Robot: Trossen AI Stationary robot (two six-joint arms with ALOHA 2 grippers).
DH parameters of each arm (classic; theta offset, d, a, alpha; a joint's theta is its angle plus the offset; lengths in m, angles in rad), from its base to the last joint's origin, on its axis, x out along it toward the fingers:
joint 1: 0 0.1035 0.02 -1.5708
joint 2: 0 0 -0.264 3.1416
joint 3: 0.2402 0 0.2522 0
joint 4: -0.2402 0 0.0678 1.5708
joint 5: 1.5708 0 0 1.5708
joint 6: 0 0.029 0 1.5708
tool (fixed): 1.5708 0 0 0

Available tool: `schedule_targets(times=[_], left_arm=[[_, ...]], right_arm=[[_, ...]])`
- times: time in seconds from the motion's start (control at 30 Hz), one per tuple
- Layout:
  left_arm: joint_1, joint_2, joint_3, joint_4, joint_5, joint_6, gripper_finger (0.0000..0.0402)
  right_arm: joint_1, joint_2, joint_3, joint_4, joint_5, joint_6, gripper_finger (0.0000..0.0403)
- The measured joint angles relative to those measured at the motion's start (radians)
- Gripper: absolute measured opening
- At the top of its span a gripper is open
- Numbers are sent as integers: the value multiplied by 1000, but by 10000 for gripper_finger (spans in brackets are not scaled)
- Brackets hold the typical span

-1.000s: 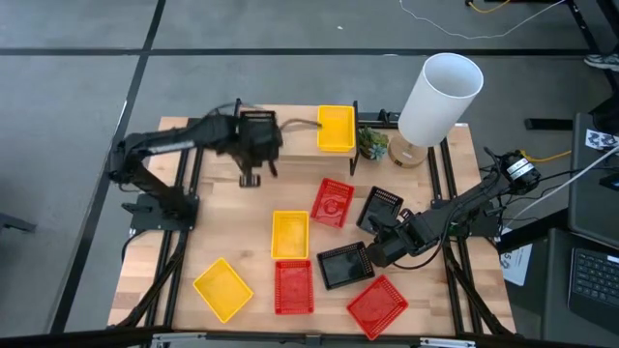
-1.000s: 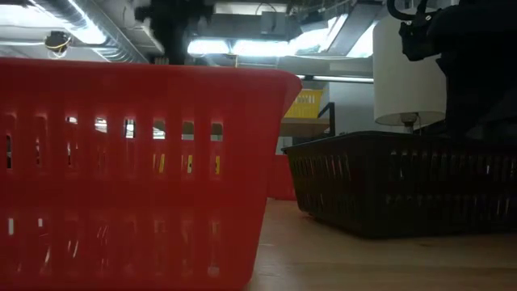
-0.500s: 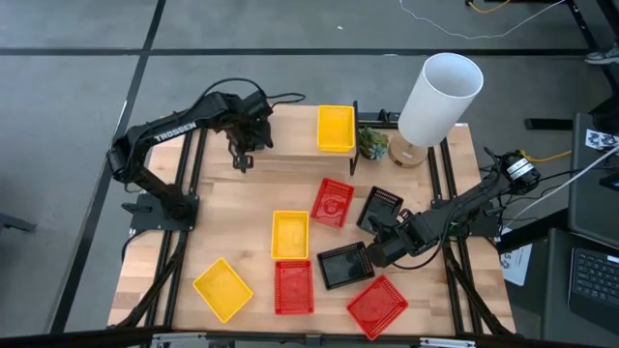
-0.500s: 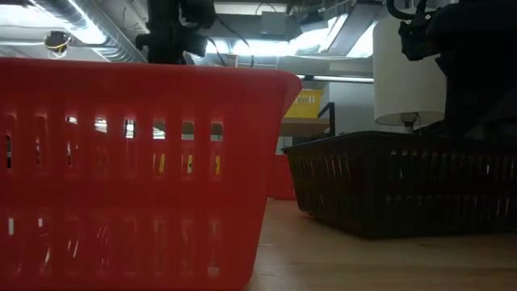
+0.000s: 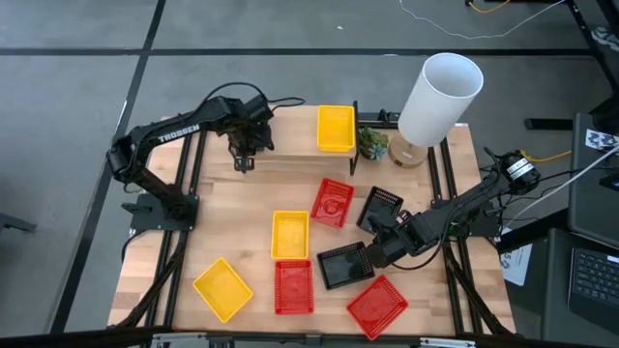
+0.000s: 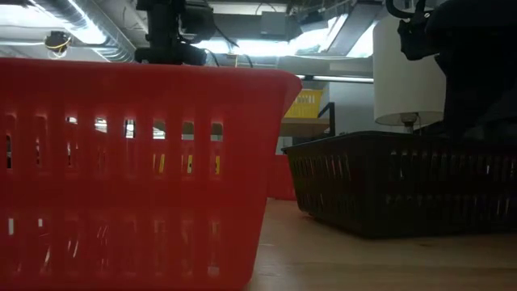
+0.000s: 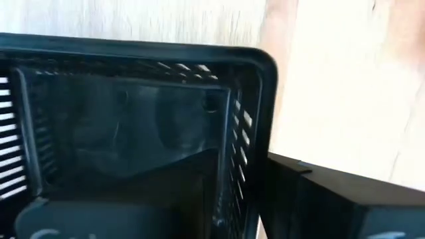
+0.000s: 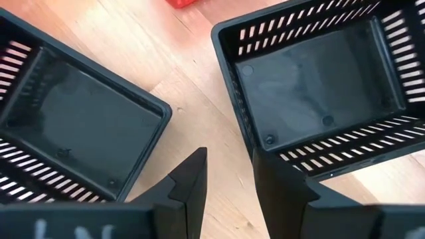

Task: Stack baskets on shelf by color
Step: Put the middle left black bin on the shelf, then put the top red bin on the shelf

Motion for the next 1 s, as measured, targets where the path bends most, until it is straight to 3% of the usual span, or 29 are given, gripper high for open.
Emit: schedule_targets(times=[0.43,0.63,0.83,1.0], left_arm=[[-29,0,145,-94,-39,-60,86],[-100,0,207,-218,-37,-222,86],[-269,-7,219,-286,109,-590,86],[-501,-7,219,-285,134,-716,86]], right_arm=[[0,0,0,0,-1,-4,122],[0,0,0,0,-2,-5,122],[0,0,0,-1,-22,-5,122],[0,0,0,-1,-21,-5,122]])
